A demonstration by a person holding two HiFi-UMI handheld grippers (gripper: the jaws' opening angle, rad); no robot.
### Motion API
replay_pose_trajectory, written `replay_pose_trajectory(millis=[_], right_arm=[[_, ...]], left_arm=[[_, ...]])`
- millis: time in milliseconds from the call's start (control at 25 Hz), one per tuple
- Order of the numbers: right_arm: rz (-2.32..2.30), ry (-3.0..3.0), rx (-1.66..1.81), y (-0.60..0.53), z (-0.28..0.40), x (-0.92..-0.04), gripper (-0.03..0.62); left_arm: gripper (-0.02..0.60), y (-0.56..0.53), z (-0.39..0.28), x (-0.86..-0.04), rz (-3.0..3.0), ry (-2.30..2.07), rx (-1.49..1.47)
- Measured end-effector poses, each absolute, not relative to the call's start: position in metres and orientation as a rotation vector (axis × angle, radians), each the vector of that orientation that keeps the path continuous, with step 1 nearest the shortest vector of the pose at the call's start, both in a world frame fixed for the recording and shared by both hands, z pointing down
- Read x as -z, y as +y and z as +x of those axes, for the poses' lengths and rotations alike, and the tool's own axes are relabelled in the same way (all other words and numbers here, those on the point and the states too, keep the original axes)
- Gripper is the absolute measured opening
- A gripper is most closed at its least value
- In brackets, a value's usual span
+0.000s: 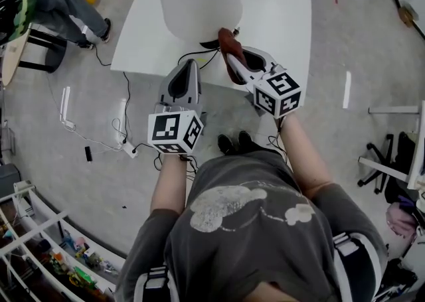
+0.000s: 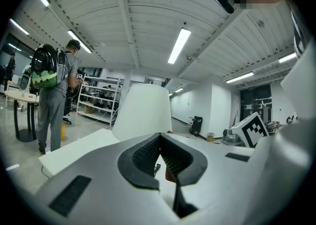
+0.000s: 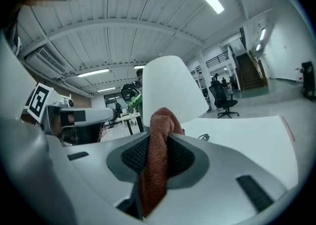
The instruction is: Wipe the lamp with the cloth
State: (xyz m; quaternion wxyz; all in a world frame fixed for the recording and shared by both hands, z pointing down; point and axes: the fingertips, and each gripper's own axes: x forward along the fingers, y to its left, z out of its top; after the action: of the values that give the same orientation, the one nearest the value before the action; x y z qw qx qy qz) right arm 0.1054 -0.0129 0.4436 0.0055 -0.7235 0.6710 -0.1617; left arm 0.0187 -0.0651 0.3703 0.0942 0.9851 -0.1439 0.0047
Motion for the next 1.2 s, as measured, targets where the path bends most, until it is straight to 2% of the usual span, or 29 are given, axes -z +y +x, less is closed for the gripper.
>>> replay_pose_trajectory(millis=[240,680,1200], right_arm=[[-2.187,2.146,0.473,0.0,0.103,-0.428,0.086],[-2.113,2.141,0.184,-0.016,0.116,-0.329,0.086],[-2.336,1.959,0.024,-0.059,0.124,-0.292,0.086]], left_arm=[[0.008,-0.048,0.018,-0.361,2.955,-0.499,-0.021],[0.008,-0.066,0.002,-0.31,3.015,-0.6,0.116],[0.008,-0.123,0.019,-0.293,3.038,-0.3,0.213]])
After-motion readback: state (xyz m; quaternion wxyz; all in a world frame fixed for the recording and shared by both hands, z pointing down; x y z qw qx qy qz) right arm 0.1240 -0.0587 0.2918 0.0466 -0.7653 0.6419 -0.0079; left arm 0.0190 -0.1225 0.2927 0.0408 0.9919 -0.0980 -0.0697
